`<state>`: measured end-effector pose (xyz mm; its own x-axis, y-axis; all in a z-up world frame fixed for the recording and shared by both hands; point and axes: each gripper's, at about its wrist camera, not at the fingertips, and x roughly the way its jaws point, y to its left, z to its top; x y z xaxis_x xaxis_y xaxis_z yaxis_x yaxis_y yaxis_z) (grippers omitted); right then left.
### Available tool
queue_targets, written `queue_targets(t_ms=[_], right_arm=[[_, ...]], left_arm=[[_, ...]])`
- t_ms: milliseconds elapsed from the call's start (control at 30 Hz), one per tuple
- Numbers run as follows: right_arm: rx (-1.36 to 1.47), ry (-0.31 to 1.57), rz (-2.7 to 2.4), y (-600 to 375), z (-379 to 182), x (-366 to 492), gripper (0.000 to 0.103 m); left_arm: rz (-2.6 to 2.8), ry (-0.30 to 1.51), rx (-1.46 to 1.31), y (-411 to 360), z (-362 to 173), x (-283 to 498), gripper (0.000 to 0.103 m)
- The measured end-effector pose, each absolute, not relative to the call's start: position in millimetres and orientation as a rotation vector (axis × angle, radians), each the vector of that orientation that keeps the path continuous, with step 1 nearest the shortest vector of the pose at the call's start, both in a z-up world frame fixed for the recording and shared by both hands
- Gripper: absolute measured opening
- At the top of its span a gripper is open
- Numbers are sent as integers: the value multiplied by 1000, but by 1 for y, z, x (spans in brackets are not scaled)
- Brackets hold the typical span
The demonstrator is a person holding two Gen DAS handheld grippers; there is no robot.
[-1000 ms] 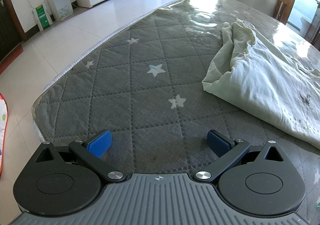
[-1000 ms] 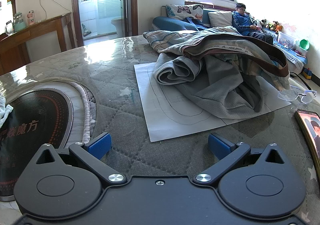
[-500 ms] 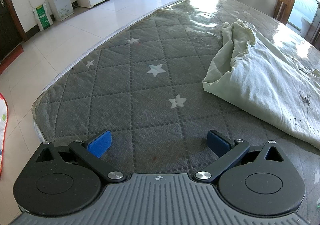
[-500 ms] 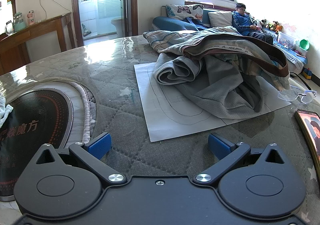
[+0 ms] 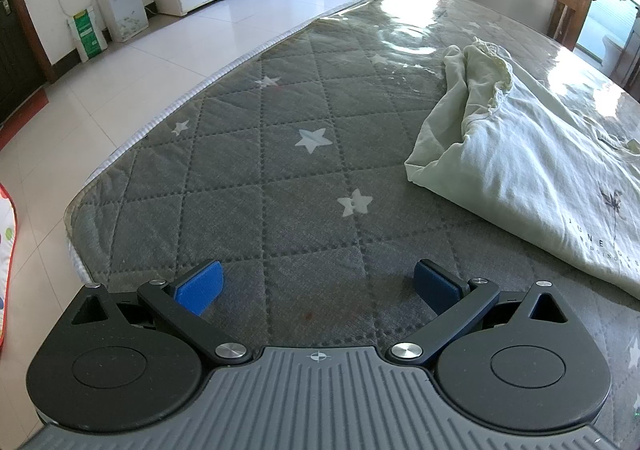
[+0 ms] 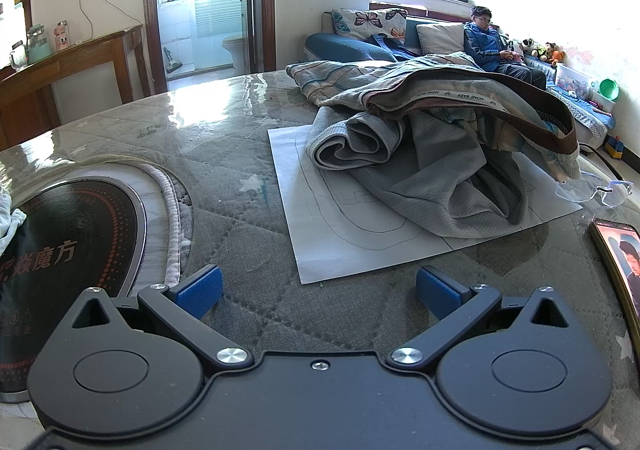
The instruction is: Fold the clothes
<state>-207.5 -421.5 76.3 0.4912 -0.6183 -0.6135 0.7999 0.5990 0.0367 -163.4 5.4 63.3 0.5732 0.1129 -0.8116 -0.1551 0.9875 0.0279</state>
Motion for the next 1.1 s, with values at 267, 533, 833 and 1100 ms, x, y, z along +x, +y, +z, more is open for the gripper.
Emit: queue_targets(t_ms=[267, 533, 833, 1100], right_arm=[[339, 595, -881, -422, 76, -207, 103], [339, 595, -881, -422, 76, -208, 103], [339, 595, -881, -422, 76, -208, 103], [339, 595, -881, -422, 76, -208, 103]], left_arm=[[160, 947, -48, 3, 64, -164, 103], [162, 945, -49, 3, 64, -164, 103], [165, 945, -50, 4, 64, -165, 103], [165, 944, -51, 5, 64, -166, 103]])
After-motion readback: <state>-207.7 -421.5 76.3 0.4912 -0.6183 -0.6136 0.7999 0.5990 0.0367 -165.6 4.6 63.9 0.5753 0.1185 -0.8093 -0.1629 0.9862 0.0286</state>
